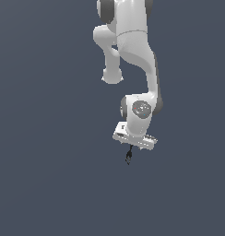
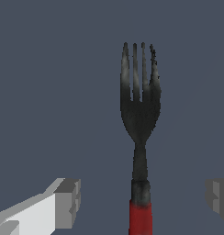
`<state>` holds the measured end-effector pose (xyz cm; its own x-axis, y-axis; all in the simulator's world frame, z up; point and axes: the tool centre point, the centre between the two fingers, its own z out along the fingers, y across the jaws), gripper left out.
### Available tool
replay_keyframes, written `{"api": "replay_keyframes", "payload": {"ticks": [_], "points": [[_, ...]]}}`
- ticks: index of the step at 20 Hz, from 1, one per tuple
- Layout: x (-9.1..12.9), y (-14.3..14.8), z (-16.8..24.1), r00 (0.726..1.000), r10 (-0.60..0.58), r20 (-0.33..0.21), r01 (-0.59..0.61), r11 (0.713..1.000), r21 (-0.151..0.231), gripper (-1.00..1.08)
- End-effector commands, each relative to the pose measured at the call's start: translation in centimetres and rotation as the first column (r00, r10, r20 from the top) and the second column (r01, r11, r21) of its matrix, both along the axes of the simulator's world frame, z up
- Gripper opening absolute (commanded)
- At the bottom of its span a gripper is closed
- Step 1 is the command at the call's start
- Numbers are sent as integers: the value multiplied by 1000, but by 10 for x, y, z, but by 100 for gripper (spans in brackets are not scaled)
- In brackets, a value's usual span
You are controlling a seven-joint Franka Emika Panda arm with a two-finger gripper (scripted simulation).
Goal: Pick up the object and move it to a goal position.
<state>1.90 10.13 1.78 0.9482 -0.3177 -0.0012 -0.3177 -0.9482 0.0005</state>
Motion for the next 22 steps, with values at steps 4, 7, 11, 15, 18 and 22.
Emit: {"api": "replay_keyframes", "payload": {"ticks": [4, 7, 11, 15, 18, 22], "points": [[1, 0, -12, 1000, -1, 1, 1, 1000, 0, 100], [1, 0, -12, 1000, -1, 1, 1, 1000, 0, -100], [1, 0, -12, 1000, -1, 1, 1, 1000, 0, -100], [1, 0, -12, 1000, -1, 1, 1, 1000, 0, -100], [1, 0, -7, 1000, -1, 0, 1, 1000, 0, -100], [-1, -1, 1, 1000, -1, 0, 1, 1000, 0, -100]]}}
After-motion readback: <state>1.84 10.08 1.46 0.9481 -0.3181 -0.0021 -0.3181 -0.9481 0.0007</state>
